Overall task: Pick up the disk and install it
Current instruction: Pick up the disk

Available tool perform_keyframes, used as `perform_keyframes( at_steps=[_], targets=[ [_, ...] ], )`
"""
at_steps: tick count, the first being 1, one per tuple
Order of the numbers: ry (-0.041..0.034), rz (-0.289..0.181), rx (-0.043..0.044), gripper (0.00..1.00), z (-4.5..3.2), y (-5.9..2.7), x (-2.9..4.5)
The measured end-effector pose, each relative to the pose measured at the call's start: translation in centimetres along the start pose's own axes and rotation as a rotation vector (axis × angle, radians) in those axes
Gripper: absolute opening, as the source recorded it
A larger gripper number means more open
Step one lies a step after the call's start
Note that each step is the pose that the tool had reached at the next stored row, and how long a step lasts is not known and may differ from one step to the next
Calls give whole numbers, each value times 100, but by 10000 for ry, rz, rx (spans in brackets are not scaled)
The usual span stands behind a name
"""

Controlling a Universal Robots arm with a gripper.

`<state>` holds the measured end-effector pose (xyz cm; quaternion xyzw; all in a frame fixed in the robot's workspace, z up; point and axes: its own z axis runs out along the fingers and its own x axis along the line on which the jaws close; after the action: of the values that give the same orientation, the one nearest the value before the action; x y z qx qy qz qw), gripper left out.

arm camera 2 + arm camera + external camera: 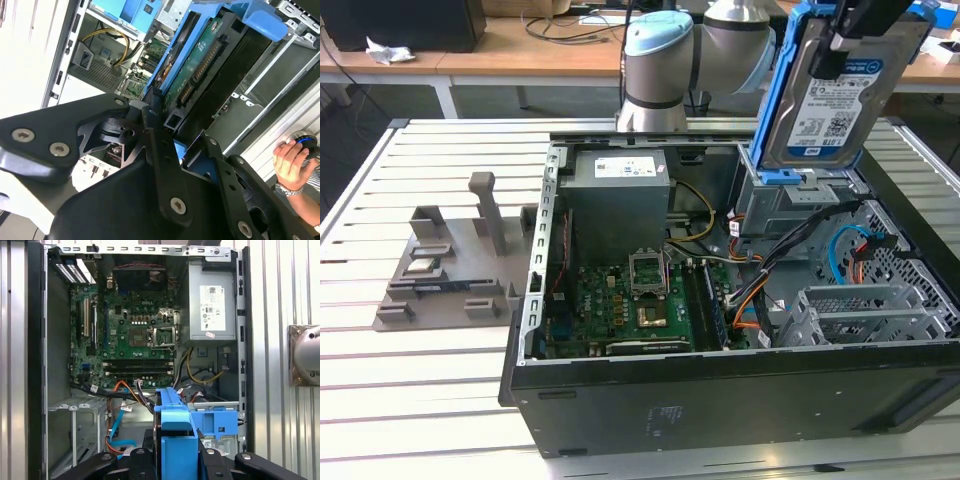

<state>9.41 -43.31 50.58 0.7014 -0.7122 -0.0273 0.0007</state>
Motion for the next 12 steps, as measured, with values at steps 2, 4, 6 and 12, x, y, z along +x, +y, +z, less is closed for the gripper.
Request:
perform_keyframes(
  at_steps=[2,4,6,12],
  targets=[
    [0,-1,0,37,-1,-6,36],
    [1,0,0,37,-4,-10,103],
    [0,0,0,37,-6,-15,184],
    [1,1,0,37,-11,-27,323]
  ],
)
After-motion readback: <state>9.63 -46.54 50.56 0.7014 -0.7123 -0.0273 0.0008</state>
